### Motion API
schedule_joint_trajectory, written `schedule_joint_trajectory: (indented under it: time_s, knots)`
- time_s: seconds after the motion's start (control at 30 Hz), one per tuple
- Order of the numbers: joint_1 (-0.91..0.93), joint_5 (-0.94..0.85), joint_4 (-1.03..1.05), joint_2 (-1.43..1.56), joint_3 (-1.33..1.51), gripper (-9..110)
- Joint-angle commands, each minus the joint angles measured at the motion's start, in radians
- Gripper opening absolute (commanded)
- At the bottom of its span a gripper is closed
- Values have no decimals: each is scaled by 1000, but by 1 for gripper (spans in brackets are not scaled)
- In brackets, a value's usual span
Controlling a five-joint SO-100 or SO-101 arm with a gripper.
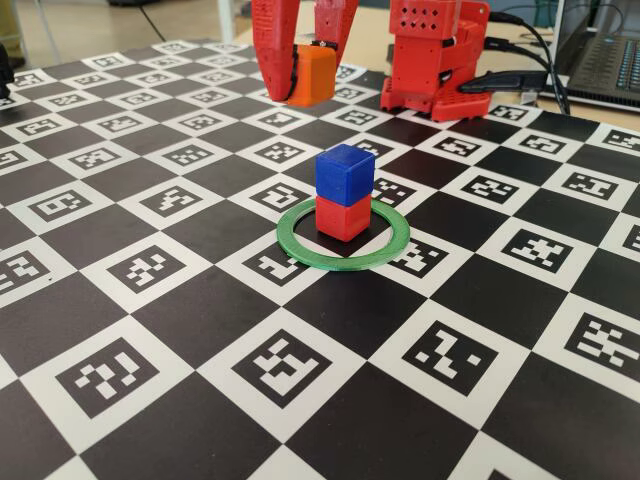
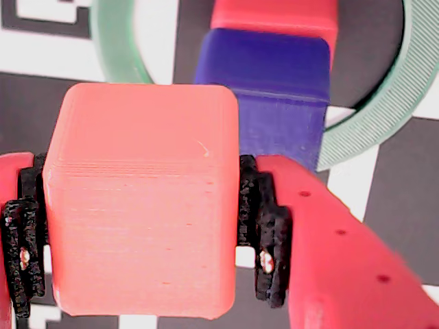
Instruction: Grab the red cube then put it in the green circle then put the blue cube on top and finally the orange cube on top
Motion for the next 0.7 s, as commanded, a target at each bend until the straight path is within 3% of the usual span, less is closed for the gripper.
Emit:
schedule_joint_trajectory:
  time_s: [0.0, 0.67]
  knots:
    - [-6, 55, 11, 132, -5, 3]
    - [-138, 156, -25, 98, 34, 3]
